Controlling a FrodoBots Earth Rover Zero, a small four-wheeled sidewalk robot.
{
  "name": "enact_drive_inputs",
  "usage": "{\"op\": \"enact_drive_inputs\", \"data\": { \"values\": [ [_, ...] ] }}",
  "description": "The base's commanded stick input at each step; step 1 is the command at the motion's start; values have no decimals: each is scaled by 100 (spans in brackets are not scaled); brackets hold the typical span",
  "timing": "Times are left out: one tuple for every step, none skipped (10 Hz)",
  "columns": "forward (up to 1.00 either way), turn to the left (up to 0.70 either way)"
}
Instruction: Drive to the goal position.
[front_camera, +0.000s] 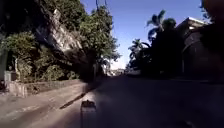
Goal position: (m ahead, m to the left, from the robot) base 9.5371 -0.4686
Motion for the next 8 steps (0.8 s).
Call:
{"op": "enact_drive_inputs", "data": {
  "values": [
    [100,11],
    [100,17],
    [100,18],
    [100,18],
    [100,18],
    [100,18],
    [100,13],
    [100,0]
  ]
}}
